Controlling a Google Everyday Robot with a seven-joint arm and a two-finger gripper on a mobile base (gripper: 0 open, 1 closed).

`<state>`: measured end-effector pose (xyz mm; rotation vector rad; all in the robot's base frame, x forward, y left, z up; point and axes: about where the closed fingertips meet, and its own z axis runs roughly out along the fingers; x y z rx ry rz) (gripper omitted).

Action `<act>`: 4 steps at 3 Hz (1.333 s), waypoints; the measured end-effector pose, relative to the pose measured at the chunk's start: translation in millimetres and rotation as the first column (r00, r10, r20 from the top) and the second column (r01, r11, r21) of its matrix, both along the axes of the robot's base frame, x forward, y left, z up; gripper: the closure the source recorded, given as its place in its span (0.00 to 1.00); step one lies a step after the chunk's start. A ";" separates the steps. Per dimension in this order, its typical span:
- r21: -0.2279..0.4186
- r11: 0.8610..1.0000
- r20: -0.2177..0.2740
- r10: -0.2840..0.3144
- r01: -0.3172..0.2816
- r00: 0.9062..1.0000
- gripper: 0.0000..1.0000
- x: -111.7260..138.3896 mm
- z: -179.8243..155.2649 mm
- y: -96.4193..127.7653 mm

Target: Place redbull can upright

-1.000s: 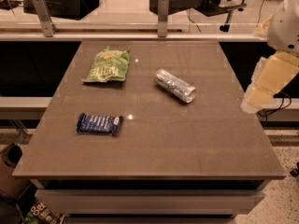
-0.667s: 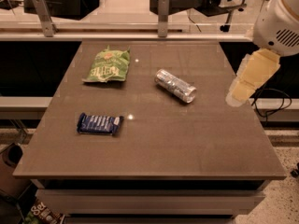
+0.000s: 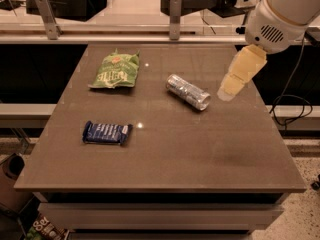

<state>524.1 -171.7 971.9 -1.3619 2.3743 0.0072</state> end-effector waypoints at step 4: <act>0.023 0.999 -0.088 -0.032 0.035 0.996 0.00 63.6 -36.4 35.4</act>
Offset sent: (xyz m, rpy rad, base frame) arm 0.0588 0.0230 -0.0265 0.0305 0.0718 -0.0410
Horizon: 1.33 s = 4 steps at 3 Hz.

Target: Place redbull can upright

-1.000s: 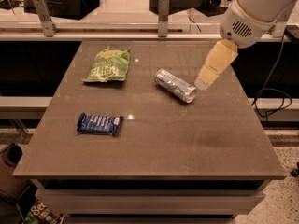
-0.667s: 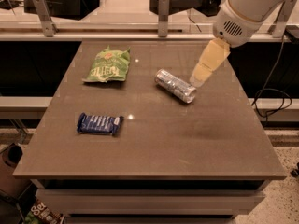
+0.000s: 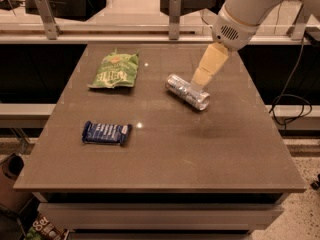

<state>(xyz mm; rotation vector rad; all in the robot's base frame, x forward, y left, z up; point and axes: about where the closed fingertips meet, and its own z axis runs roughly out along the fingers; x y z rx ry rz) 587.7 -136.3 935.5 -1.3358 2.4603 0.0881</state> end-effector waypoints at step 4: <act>-0.025 0.994 -0.123 -0.106 0.104 0.987 0.00 29.2 -50.5 29.5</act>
Offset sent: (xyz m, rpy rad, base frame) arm 0.0244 0.0334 -0.0351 -0.0420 0.1041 -0.0406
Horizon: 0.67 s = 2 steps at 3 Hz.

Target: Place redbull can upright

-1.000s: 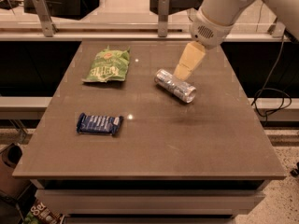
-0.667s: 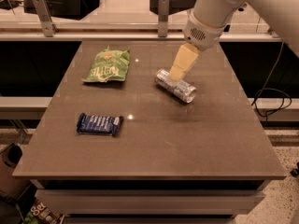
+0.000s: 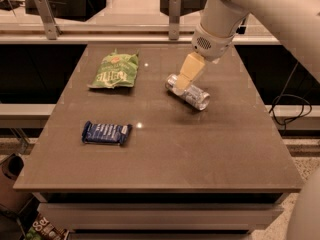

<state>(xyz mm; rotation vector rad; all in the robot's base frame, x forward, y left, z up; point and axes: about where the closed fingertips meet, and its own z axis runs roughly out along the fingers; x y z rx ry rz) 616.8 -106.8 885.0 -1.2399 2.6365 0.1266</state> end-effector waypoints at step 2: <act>-0.006 0.994 -0.018 -0.112 0.112 0.994 0.00 -1.4 -14.5 -0.7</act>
Offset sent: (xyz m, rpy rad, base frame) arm -0.0046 -0.0031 -0.0184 -0.0228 0.0300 -0.1691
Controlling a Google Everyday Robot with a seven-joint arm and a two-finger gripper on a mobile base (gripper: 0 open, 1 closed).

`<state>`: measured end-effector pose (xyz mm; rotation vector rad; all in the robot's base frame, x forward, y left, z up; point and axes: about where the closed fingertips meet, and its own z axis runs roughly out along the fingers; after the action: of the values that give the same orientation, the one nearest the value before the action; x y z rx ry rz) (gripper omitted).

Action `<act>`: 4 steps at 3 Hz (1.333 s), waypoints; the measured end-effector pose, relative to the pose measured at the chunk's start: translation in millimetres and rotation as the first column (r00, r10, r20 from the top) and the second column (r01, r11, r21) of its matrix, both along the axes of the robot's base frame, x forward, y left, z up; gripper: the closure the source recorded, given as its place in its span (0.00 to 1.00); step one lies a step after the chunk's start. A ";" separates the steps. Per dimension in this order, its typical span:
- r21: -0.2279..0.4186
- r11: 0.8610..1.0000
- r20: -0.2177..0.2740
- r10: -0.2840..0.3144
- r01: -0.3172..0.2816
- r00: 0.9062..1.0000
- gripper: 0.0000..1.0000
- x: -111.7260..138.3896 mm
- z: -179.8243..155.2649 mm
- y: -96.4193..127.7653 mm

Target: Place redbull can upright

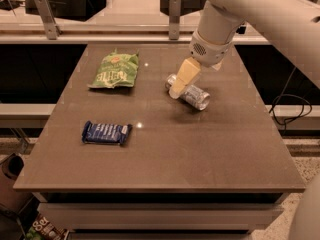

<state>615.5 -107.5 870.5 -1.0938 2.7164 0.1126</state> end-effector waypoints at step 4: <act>-0.071 0.996 -0.050 0.042 -0.046 0.998 0.00 7.0 -18.2 20.6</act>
Offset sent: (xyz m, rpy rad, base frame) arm 0.0057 0.0282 -0.0079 -0.1101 0.0438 0.0622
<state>622.5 -86.9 852.3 -1.1861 2.7601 0.0484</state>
